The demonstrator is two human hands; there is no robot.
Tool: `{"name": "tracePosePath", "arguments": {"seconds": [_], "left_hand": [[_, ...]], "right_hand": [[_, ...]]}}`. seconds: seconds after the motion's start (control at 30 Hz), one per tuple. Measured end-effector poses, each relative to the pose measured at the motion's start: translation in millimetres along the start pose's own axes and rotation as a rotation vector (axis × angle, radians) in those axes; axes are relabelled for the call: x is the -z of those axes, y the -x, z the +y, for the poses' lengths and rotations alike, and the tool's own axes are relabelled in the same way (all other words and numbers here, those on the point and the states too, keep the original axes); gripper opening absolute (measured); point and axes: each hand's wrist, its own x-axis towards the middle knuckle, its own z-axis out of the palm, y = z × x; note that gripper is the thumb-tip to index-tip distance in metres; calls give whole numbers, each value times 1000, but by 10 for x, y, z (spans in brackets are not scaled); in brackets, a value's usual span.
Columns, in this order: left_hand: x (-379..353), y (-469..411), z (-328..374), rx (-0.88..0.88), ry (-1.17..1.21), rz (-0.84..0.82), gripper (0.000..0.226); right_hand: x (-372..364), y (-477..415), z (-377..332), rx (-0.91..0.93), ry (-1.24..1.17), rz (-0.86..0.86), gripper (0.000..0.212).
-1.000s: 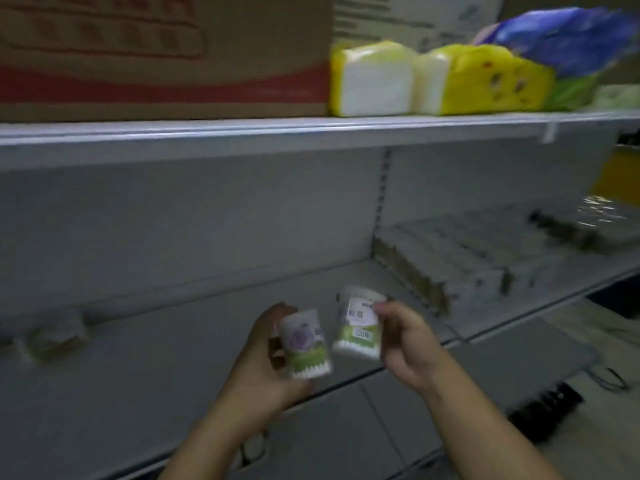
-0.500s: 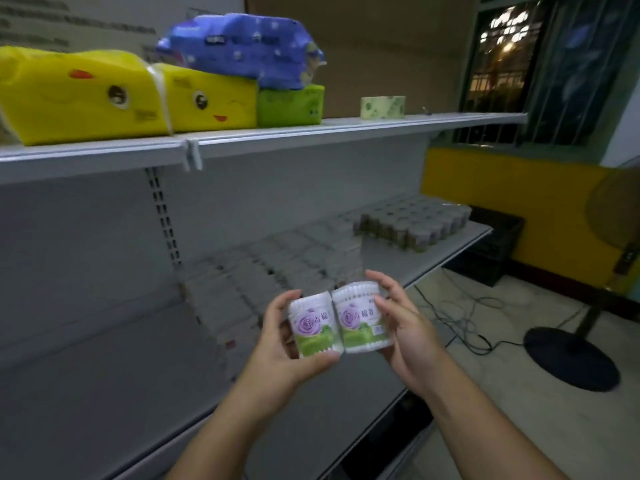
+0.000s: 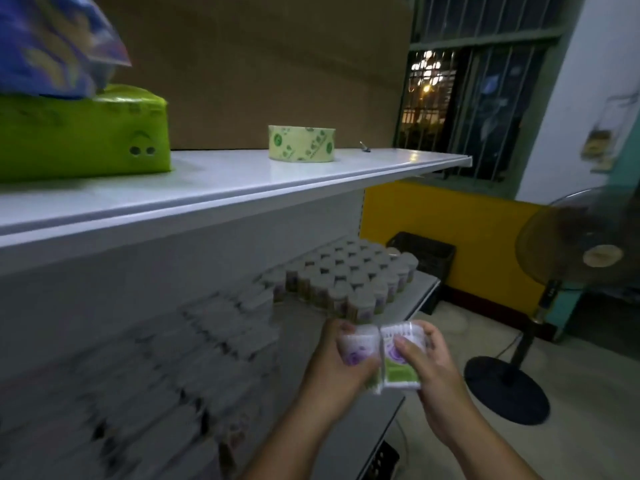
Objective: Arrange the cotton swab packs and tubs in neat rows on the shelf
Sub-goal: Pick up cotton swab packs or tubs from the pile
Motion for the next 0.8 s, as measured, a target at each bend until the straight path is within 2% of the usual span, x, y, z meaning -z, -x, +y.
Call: {"name": "tracePosePath", "arguments": {"seconds": [0.07,0.1,0.2,0.23,0.33,0.4,0.57,0.63,0.73,0.8], "left_hand": [[-11,-221,-89,42,-104,35,54],[-7,-328,-158,52,-158,54,55],[-16,-640,-346,37,-368,147,41],[-22,-716,-395,66,-408,213,47],[-36,-924,-494,113,-545,388,66],[-26,-1080,-530,108,-687,455,64],[21,-1424,-567,117,-766,587,60],[61,-1541,-593,89,-940,639,60],[100,-1633,-601,173,-1290,676,63],[118,-1699,-585,188,-1409,687,63]], "right_hand": [[19,-225,64,-3,12,4,28],[12,-341,91,-4,35,-4,24],[-52,-721,106,55,140,-33,16],[-81,-855,90,91,154,-41,15],[-157,-1251,33,171,152,-90,15],[-169,-1470,0,164,107,-161,16],[-121,-1912,-105,99,-47,-292,15],[-82,-2053,-129,90,-89,-349,17],[-17,-2227,-149,113,-52,-410,23],[21,-2325,-152,140,-7,-440,26]]}}
